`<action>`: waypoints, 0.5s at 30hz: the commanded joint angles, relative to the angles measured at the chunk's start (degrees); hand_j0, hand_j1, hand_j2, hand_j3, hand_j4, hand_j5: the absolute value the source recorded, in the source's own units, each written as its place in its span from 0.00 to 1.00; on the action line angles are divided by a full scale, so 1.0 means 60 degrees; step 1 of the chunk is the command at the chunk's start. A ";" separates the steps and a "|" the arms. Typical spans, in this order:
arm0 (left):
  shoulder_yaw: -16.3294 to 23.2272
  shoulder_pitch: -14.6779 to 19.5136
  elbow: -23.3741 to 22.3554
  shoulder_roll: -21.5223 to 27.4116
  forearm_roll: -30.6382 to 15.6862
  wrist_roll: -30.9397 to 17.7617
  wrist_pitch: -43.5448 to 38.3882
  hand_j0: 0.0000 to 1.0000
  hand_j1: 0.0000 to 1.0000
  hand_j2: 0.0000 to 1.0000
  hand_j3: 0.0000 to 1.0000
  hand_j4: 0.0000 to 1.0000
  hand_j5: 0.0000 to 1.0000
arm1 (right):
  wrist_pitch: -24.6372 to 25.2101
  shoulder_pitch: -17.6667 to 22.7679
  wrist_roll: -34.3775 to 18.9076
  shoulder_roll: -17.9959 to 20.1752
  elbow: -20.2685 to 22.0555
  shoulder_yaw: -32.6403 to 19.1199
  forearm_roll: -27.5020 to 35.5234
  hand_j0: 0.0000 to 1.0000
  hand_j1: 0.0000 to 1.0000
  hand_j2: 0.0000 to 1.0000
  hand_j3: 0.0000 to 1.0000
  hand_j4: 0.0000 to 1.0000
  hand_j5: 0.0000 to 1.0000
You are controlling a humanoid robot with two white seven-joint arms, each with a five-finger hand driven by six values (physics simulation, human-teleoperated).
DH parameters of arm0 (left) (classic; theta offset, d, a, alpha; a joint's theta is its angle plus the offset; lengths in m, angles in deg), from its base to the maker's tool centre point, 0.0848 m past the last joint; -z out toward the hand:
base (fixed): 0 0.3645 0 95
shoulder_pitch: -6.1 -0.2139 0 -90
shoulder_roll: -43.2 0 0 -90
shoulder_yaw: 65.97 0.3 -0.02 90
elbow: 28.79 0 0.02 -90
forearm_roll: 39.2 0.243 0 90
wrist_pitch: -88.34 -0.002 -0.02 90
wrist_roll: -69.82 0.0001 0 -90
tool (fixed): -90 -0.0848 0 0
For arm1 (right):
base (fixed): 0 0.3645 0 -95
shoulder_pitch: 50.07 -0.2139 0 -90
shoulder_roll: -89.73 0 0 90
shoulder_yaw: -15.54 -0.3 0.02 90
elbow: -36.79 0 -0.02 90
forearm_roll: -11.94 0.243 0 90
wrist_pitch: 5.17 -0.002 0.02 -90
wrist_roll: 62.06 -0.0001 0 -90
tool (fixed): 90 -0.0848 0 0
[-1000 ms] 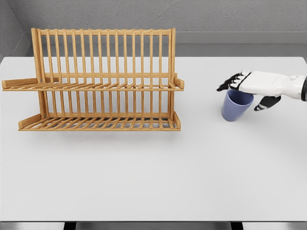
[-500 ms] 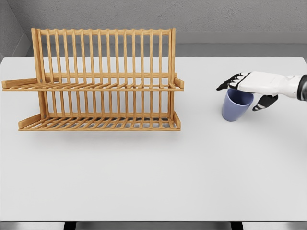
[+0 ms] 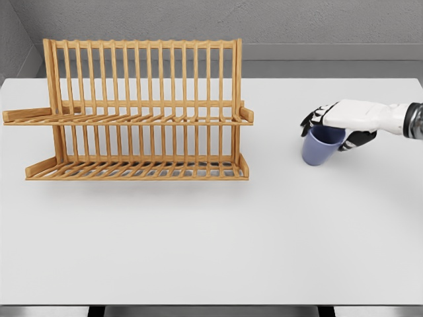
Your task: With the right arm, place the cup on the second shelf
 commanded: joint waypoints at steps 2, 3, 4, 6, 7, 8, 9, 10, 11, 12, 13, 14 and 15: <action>0.0001 0.0000 -0.0002 0.0001 0.0001 -0.0002 0.0000 1.00 1.00 1.00 1.00 1.00 1.00 | 0.0018 -0.0044 -0.0001 0.0002 0.0040 0.0006 0.0062 0.61 0.61 0.61 0.61 0.61 0.61; 0.0001 0.0000 -0.0002 0.0001 0.0001 -0.0002 0.0000 1.00 1.00 1.00 1.00 1.00 1.00 | 0.0018 -0.0088 -0.0001 0.0002 0.0026 -0.0009 0.0062 0.61 0.61 0.61 0.61 0.61 0.61; 0.0001 0.0000 -0.0002 0.0001 0.0001 -0.0002 0.0000 1.00 1.00 1.00 1.00 1.00 1.00 | 0.0018 -0.0088 -0.0001 0.0002 0.0040 -0.0023 0.0077 0.61 0.61 0.61 0.61 0.61 0.61; 0.0001 0.0000 -0.0002 0.0001 0.0001 -0.0002 0.0000 1.00 1.00 1.00 1.00 1.00 1.00 | 0.0018 -0.0146 -0.0001 0.0017 0.0040 -0.0038 0.0077 0.60 0.60 0.60 0.60 0.60 0.60; 0.0001 0.0000 -0.0002 0.0001 0.0001 -0.0002 0.0000 1.00 1.00 1.00 1.00 1.00 1.00 | 0.0018 -0.0205 -0.0001 0.0017 0.0040 -0.0067 0.0077 0.60 0.60 0.60 0.60 0.60 0.60; 0.0001 0.0000 -0.0002 0.0001 0.0001 -0.0002 0.0000 1.00 1.00 1.00 1.00 1.00 1.00 | 0.0018 -0.0264 -0.0001 0.0017 0.0040 -0.0082 0.0077 0.60 0.60 0.60 0.60 0.60 0.60; 0.0001 0.0000 -0.0002 0.0001 0.0001 -0.0002 0.0000 1.00 1.00 1.00 1.00 1.00 1.00 | 0.0018 -0.0337 -0.0001 0.0017 0.0040 -0.0082 0.0077 0.60 0.60 0.60 0.60 0.60 0.60; 0.0001 0.0000 -0.0002 0.0001 0.0001 -0.0002 0.0000 1.00 1.00 1.00 1.00 1.00 1.00 | 0.0018 -0.0366 -0.0001 0.0032 0.0040 -0.0097 0.0092 0.60 0.60 0.60 0.60 0.60 0.60; 0.0001 0.0000 -0.0002 0.0001 0.0001 -0.0002 0.0000 1.00 1.00 1.00 1.00 1.00 1.00 | 0.0018 -0.0439 -0.0001 0.0017 0.0040 -0.0097 0.0077 0.60 0.60 0.60 0.60 0.60 0.60; 0.0001 0.0000 -0.0002 0.0001 0.0001 -0.0002 0.0000 1.00 1.00 1.00 1.00 1.00 1.00 | 0.0018 -0.0512 -0.0001 0.0017 0.0040 -0.0213 0.0077 0.60 0.60 0.60 0.60 0.60 0.60; 0.0001 0.0000 -0.0002 0.0001 0.0001 -0.0002 0.0000 1.00 1.00 1.00 1.00 1.00 1.00 | 0.0018 -0.0513 -0.0001 0.0032 0.0084 -0.0419 0.0077 0.60 0.60 0.60 0.60 0.60 0.60; 0.0001 0.0000 -0.0002 0.0001 0.0001 -0.0002 0.0000 1.00 1.00 1.00 1.00 1.00 1.00 | 0.0018 -0.0542 -0.0001 0.0032 0.0084 -0.0463 0.0077 0.60 0.60 0.60 0.60 0.60 0.60; 0.0001 0.0000 -0.0002 0.0001 0.0001 -0.0002 0.0000 1.00 1.00 1.00 1.00 1.00 1.00 | 0.0018 -0.0629 -0.0001 0.0032 0.0098 -0.0463 0.0077 0.60 0.60 0.60 0.60 0.60 0.60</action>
